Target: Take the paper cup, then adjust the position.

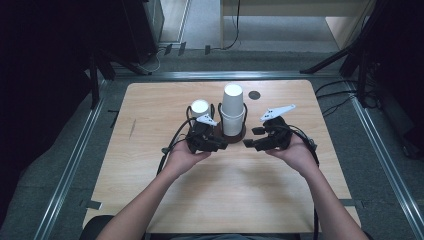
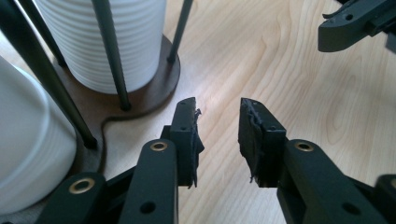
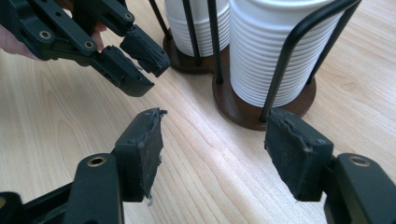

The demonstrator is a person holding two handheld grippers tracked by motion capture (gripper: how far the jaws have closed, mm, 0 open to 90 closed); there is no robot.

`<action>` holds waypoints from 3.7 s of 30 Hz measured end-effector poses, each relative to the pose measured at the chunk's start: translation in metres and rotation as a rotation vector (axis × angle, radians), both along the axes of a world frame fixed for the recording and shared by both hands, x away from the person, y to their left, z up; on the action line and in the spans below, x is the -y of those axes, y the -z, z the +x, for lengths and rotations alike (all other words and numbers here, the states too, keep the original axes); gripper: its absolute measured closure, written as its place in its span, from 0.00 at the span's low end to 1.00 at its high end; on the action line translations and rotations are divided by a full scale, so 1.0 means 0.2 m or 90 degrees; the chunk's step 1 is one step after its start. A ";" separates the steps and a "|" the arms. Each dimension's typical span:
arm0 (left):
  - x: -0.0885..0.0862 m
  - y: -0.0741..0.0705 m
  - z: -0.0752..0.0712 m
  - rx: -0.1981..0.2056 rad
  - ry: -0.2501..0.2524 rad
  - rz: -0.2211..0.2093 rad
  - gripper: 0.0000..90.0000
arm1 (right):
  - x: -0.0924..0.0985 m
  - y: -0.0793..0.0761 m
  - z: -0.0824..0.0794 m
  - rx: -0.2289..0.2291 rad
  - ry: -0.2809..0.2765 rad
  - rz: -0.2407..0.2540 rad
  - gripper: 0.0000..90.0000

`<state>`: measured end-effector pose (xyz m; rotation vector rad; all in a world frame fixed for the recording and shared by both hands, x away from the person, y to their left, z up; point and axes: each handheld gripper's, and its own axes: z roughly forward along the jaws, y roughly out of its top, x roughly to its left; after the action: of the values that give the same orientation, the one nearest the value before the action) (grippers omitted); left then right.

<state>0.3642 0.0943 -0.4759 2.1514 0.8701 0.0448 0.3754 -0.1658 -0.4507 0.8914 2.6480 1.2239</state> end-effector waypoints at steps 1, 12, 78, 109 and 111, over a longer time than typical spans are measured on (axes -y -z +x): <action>0.00 0.00 0.00 -0.001 -0.003 -0.005 0.77 | 0.00 -0.01 0.00 -0.001 0.002 0.002 0.41; 0.03 -0.07 0.07 0.017 -0.023 -0.005 0.79 | -0.02 -0.12 0.08 0.018 0.009 0.007 0.36; 0.14 -0.13 0.20 0.034 -0.076 -0.014 0.86 | -0.47 -0.53 0.51 0.001 -0.019 -0.210 0.37; 0.12 -0.13 0.19 0.027 -0.063 -0.024 0.78 | -0.33 -0.96 0.34 0.051 -0.027 -0.171 0.38; 0.11 -0.13 0.19 0.023 -0.057 -0.031 0.77 | -0.30 -0.98 0.30 0.057 -0.027 -0.167 0.38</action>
<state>0.4013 0.0715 -0.4489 2.0597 0.9359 0.1064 0.4364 -0.1061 -0.2555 0.7234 2.6847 0.8717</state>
